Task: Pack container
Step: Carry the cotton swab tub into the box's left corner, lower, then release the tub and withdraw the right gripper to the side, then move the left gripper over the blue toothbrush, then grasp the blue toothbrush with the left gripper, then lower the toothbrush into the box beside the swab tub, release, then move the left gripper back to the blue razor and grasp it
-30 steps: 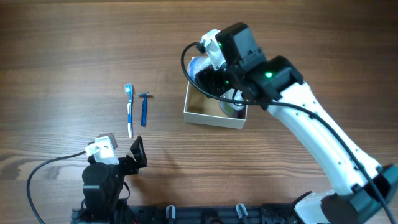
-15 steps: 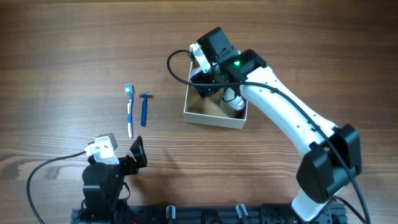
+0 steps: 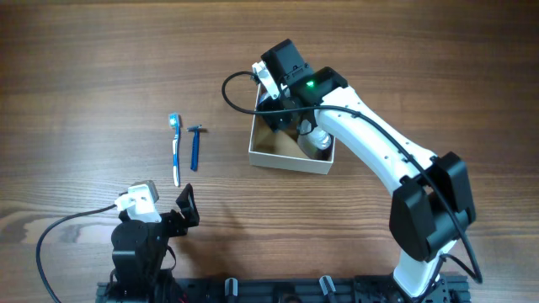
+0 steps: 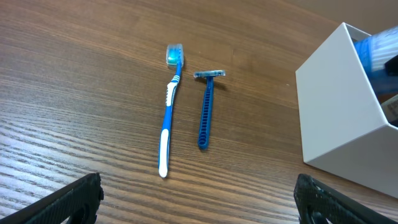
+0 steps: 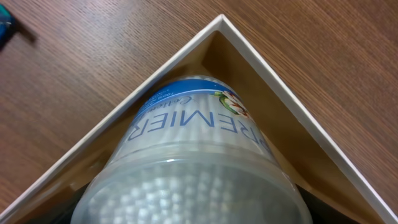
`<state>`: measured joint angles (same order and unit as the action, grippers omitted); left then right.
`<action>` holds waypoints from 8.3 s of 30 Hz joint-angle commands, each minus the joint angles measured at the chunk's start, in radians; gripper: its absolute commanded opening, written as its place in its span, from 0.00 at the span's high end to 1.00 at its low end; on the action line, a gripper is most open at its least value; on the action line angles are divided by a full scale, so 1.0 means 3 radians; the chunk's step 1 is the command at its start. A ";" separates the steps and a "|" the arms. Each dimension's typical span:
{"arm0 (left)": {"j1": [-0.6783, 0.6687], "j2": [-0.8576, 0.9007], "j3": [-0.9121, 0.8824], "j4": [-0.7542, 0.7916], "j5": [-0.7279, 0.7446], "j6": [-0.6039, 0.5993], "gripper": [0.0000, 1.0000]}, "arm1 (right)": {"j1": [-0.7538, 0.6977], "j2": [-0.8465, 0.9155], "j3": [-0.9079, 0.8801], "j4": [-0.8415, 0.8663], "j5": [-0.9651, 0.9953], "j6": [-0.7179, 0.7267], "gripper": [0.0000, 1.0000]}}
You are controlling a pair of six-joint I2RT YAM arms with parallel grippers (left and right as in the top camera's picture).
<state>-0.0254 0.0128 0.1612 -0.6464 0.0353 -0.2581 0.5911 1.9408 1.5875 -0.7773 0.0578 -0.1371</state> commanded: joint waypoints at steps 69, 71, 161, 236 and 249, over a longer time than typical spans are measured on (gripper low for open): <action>-0.0014 0.0174 0.0272 0.0582 0.0277 -0.0512 0.01 | -0.2464 -0.1246 0.0898 -0.1401 -0.0631 0.2037 0.00; -0.0014 0.0542 0.0688 0.0454 0.0165 -0.0589 0.00 | -0.2464 -0.1246 0.0898 -0.1401 -0.0631 0.2036 0.00; -0.0303 0.5515 0.4232 -0.1218 -0.0432 0.0309 0.96 | -0.2464 -0.1246 0.0898 -0.1401 -0.0631 0.2036 0.00; -0.0718 0.5558 0.4236 -0.1244 -0.0079 0.0036 0.47 | -0.2464 -0.1246 0.0898 -0.1401 -0.0631 0.2036 0.00; -0.0394 0.5993 0.3544 -0.0881 0.0140 -0.0085 0.45 | -0.2464 -0.1246 0.0898 -0.1401 -0.0631 0.2036 0.00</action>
<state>-0.1486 1.7729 1.2785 -0.9497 0.0586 -0.2527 -0.1474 1.5612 1.8565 -1.1980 -0.1162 0.4606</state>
